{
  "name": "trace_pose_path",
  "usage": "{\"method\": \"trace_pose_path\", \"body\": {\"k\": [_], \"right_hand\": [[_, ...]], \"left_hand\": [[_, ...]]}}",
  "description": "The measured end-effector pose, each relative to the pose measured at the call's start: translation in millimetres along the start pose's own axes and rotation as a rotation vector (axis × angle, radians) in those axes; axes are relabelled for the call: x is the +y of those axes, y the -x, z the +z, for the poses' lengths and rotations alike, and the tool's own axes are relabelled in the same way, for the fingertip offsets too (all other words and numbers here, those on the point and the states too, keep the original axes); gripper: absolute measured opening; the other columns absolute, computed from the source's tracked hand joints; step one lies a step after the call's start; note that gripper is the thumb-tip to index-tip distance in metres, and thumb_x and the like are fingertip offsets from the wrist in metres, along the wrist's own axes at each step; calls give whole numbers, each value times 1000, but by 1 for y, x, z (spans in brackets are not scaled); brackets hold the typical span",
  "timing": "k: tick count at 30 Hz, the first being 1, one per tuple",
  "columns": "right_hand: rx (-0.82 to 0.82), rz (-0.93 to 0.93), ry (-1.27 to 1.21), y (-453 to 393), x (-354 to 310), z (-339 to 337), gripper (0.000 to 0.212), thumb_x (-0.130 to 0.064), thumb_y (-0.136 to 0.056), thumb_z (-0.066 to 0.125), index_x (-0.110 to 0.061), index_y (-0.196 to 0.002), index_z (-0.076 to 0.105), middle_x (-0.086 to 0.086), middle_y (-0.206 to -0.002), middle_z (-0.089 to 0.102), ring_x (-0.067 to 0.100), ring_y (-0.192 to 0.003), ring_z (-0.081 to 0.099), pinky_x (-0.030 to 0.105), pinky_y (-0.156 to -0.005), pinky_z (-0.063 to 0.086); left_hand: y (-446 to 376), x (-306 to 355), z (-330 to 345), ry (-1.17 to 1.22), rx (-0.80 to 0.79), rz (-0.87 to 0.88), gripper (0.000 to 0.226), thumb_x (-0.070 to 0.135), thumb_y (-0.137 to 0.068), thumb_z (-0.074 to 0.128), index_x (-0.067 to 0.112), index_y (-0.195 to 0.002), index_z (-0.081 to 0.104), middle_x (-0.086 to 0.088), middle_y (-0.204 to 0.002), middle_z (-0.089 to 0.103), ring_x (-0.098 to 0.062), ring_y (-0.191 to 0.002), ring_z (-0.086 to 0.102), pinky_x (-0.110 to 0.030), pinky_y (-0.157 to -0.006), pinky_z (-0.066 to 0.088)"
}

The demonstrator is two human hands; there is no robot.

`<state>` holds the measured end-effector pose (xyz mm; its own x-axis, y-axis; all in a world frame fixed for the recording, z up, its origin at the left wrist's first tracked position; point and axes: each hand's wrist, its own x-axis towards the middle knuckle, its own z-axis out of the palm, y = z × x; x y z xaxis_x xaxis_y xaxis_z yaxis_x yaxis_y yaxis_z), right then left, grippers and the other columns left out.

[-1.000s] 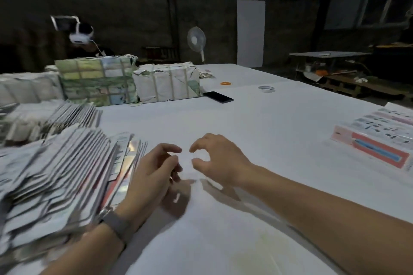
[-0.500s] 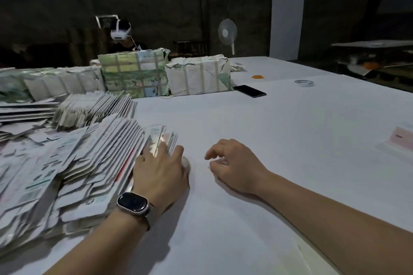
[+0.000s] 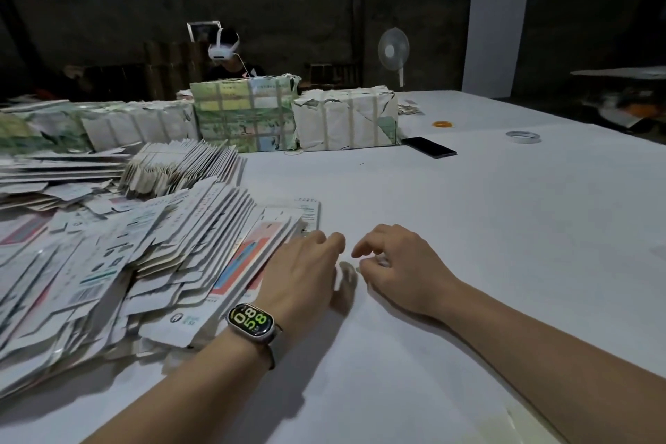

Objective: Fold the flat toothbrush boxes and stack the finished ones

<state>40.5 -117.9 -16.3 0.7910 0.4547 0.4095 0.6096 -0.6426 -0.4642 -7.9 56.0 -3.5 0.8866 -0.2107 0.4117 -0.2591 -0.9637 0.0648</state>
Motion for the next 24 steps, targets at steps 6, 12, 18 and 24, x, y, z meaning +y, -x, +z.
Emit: {"method": "trace_pose_path", "body": {"k": [6, 12, 18, 24], "right_hand": [[-15, 24, -26, 1, 0, 0, 17, -20, -90, 59, -26, -100, 72, -11, -101, 64, 10, -101, 52, 27, -87, 41], [1, 46, -66, 1, 1, -1, 20, -19, -90, 61, -27, -105, 70, -13, -98, 63, 9, -96, 55, 29, -87, 45], [155, 207, -493, -2, 0, -5, 27, -45, -92, 52, -36, -117, 53, -9, -77, 72, 7, -75, 66, 32, -73, 51], [284, 409, -846, -7, 2, -10, 47, -45, -98, 57, -47, -134, 28, 0, -98, 71, 6, -71, 69, 20, -55, 48]], "left_hand": [[2, 3, -8, -33, -85, -65, 42, 32, -90, 37, 16, -126, 53, -10, -133, 43, -36, -106, 54, -41, -81, 46], [1, 8, -21, -9, 97, 102, 42, -6, -66, 74, 4, -105, 64, -19, -130, 59, -43, -70, 65, -35, -51, 37], [-1, 20, -13, 261, 530, 345, 28, 6, -99, 44, 5, -87, 69, -17, -116, 65, -25, -81, 69, -36, -54, 55], [-5, 23, -6, 905, 557, -54, 57, -19, -87, 49, 37, -88, 60, 11, -111, 54, -10, -111, 62, -27, -82, 59]]}}
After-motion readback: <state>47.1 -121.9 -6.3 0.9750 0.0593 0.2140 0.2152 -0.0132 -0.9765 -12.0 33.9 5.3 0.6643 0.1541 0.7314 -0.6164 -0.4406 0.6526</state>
